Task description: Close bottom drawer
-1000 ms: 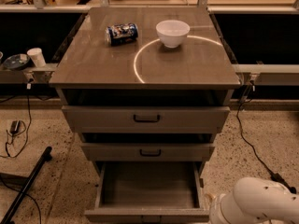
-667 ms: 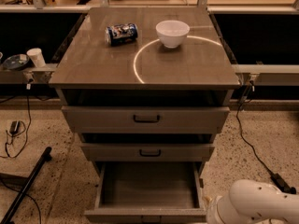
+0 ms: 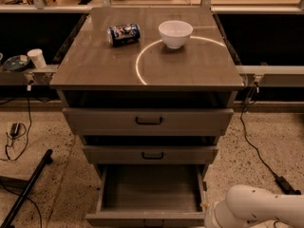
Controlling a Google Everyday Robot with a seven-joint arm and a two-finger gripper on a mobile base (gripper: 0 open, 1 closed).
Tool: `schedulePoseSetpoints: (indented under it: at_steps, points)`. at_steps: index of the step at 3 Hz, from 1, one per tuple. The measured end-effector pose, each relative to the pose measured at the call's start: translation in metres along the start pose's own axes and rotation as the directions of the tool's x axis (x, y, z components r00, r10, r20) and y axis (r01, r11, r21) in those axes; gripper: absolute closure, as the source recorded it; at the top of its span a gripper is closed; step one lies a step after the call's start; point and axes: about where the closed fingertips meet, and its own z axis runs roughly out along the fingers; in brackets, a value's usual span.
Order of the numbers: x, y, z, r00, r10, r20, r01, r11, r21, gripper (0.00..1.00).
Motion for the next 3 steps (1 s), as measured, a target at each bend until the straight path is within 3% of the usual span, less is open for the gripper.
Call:
schedulePoseSetpoints:
  at_steps: [3]
  points:
    - [0.006,-0.008,0.043,1.0,0.029,-0.012,-0.029,0.9979,-0.057,0.0]
